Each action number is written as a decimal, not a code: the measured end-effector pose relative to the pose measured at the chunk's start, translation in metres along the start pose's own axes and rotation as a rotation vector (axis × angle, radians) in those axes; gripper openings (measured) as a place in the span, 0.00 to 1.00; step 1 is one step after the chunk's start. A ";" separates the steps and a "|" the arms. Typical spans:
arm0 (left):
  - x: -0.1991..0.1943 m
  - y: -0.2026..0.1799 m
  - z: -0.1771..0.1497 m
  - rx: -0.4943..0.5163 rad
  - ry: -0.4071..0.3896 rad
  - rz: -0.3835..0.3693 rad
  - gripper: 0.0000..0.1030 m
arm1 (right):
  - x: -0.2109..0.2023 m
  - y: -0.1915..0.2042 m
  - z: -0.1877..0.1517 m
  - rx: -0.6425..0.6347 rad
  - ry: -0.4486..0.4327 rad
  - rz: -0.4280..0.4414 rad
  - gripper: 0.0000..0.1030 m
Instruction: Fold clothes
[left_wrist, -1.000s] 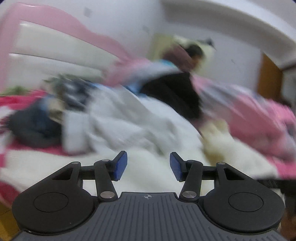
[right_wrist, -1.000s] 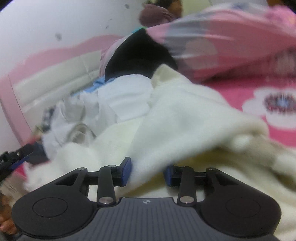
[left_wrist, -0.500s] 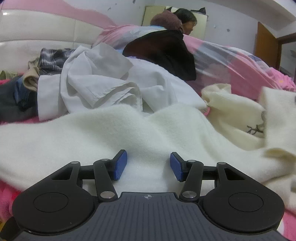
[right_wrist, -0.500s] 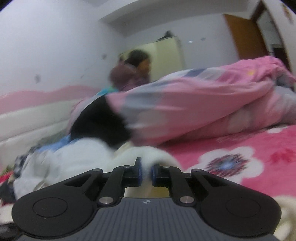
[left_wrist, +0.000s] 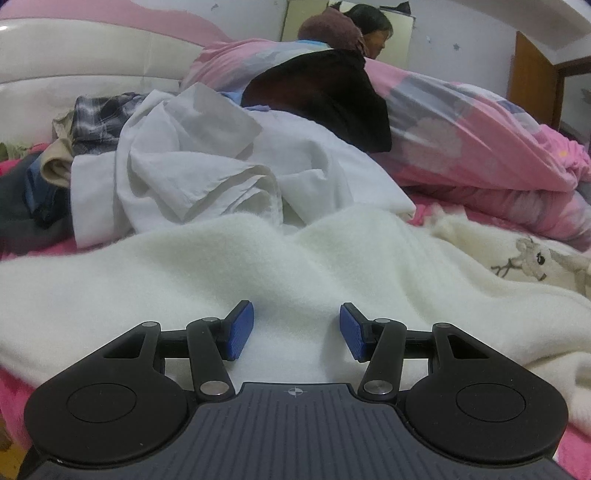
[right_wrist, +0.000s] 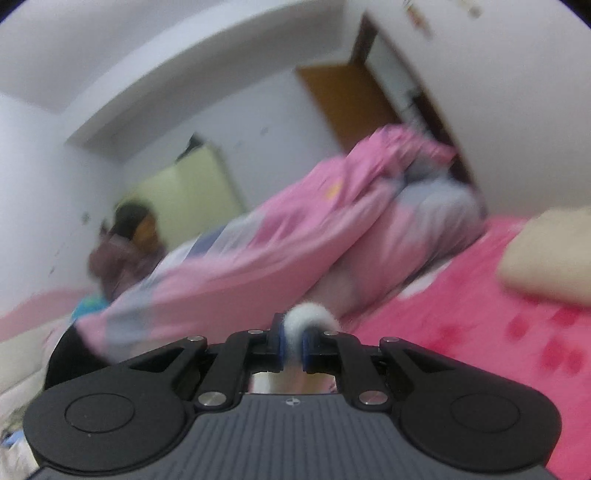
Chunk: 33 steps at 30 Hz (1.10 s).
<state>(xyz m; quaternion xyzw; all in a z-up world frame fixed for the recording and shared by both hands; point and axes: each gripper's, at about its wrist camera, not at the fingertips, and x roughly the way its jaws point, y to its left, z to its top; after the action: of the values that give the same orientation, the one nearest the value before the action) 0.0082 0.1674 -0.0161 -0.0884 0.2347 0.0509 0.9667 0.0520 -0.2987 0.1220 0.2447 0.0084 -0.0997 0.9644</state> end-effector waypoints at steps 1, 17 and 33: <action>0.001 -0.002 0.001 0.006 -0.001 0.001 0.50 | -0.003 -0.008 0.007 0.004 -0.030 -0.023 0.09; 0.004 -0.022 0.018 0.042 -0.001 0.049 0.50 | 0.050 -0.038 -0.071 -0.535 0.578 -0.108 0.54; 0.054 -0.106 0.055 0.483 -0.035 -0.180 0.64 | -0.083 0.016 -0.006 -0.565 0.536 0.363 0.84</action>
<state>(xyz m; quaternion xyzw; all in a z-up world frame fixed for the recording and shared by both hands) 0.0951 0.0773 0.0232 0.1253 0.2146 -0.0912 0.9643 -0.0263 -0.2669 0.1296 -0.0141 0.2426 0.1448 0.9592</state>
